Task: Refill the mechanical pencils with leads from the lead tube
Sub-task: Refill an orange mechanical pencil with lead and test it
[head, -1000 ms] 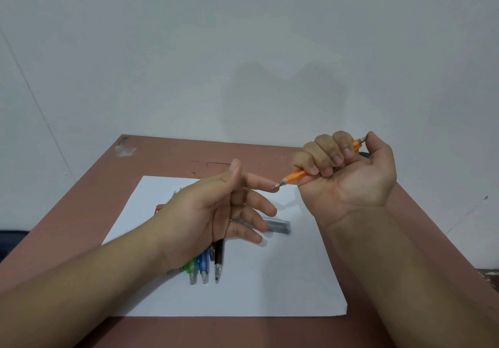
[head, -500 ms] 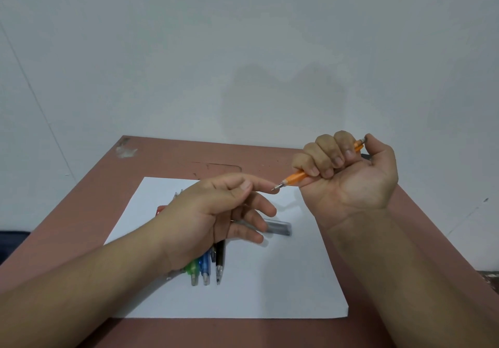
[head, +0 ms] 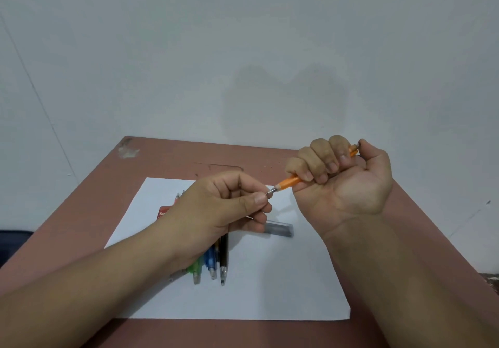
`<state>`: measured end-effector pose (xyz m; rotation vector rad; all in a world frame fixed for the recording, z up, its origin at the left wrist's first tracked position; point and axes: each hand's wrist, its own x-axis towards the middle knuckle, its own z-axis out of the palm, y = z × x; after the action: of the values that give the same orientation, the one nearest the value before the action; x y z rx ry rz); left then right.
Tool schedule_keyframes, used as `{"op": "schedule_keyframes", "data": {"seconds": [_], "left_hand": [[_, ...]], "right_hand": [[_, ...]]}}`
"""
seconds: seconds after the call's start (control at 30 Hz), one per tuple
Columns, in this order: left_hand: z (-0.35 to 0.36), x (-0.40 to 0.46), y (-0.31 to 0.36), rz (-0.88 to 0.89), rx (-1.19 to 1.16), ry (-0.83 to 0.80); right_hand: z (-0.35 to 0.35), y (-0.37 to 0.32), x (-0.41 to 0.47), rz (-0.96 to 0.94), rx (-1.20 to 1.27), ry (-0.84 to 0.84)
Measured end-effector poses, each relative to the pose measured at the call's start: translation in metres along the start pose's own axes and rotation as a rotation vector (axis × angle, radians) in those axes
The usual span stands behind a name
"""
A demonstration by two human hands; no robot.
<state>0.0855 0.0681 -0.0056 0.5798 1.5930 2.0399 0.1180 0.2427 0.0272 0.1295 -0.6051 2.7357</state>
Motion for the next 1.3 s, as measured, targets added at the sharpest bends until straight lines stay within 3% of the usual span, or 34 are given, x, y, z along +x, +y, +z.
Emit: {"op": "schedule_keyframes", "data": {"seconds": [0.23,0.37,0.6,0.7,1.03,1.3], "left_hand": [[0.001,0.001,0.0,0.003,0.033,0.026],[0.001,0.001,0.001,0.02,0.096,0.075],[-0.004,0.002,0.003,0.089,0.356,0.16],[-0.002,0.001,0.004,0.091,0.565,0.173],[0.022,0.002,0.005,0.226,0.911,-0.082],[0.082,0.011,0.0,0.261,1.28,-0.26]], "right_hand": [[0.0,0.005,-0.002,0.026,0.026,0.002],[0.003,0.006,-0.001,0.035,-0.078,-0.017],[0.0,0.015,0.003,0.019,-0.837,0.001],[0.002,0.009,0.004,0.05,-1.026,0.028],[-0.007,-0.055,-0.029,-0.043,-1.331,0.186],[-0.046,-0.112,-0.058,-0.094,-1.975,0.39]]}}
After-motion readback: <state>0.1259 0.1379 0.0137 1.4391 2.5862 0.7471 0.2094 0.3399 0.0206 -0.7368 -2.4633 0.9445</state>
